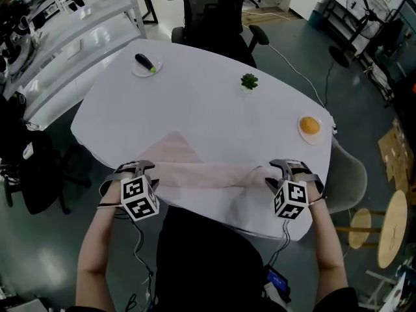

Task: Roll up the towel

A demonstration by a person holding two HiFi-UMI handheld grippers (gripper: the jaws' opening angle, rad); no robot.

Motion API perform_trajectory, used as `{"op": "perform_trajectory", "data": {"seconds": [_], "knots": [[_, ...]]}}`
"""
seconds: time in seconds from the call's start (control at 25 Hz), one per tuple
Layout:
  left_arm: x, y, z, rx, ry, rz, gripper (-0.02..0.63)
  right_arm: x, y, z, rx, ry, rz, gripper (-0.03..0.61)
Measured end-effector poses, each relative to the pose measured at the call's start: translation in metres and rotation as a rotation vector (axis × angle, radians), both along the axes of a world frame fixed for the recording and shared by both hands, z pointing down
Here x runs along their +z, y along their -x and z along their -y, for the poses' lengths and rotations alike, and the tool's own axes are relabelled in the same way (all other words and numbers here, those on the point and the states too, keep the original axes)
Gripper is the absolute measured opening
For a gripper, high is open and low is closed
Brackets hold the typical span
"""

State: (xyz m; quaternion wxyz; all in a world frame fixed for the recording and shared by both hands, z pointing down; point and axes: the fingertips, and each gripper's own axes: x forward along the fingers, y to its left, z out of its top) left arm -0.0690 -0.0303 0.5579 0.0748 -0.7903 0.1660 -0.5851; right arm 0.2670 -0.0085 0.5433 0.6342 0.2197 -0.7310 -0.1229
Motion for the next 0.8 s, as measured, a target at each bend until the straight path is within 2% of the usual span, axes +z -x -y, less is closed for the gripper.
{"op": "perform_trajectory", "data": {"seconds": [0.16,0.32,0.56,0.6,0.72,0.8], "knots": [[0.017,0.016,-0.027,-0.033,0.024,0.037,0.205,0.014,0.024,-0.019,-0.052,0.029,0.022,0.242],[0.033,0.039,-0.038,-0.071,0.017,0.095,0.204,0.03,0.043,-0.027,-0.079,0.038,0.021,0.319],[0.044,0.056,-0.023,-0.129,-0.022,0.103,0.206,0.038,0.069,-0.025,-0.129,-0.011,0.008,0.324],[0.046,0.056,-0.02,-0.132,-0.021,0.102,0.206,0.041,0.071,-0.023,-0.137,-0.016,0.0,0.311],[0.051,0.056,-0.008,-0.128,-0.03,0.115,0.202,0.051,0.073,-0.017,-0.15,-0.033,-0.045,0.215],[0.053,0.057,-0.001,-0.114,-0.054,0.132,0.166,0.056,0.071,-0.013,-0.155,-0.038,-0.077,0.18]]}}
